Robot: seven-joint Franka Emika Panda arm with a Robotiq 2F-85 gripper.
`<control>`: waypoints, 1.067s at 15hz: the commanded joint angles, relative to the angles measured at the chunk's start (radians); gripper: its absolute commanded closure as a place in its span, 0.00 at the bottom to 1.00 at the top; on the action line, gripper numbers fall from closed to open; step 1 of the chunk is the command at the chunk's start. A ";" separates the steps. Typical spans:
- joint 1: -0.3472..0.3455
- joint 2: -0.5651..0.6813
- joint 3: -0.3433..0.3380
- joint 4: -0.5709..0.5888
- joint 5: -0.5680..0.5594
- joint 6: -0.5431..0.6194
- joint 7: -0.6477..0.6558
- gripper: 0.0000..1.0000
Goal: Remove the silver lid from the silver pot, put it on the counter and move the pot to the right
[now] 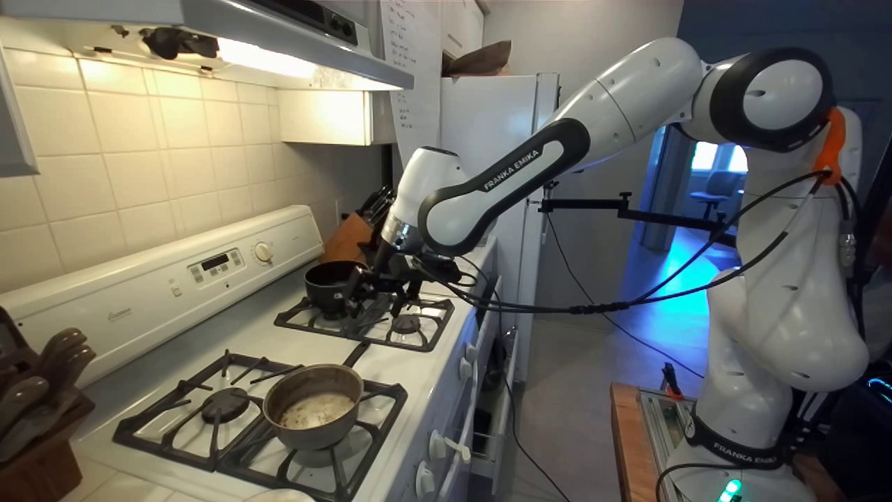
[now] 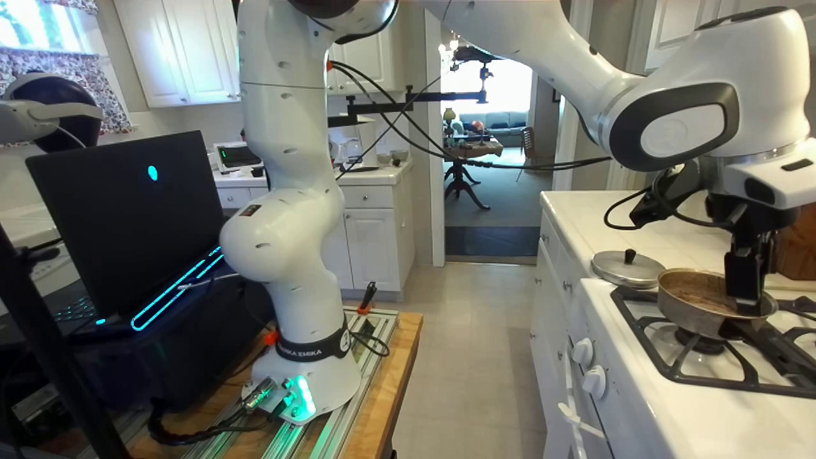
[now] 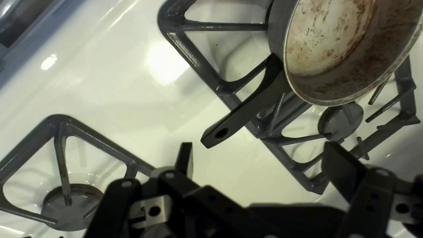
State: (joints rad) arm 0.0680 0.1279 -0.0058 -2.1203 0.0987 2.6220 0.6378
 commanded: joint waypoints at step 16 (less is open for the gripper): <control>0.025 0.160 -0.044 0.082 -0.029 -0.003 0.114 0.00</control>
State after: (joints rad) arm 0.0734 0.2460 -0.0319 -2.0884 0.0980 2.6228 0.7099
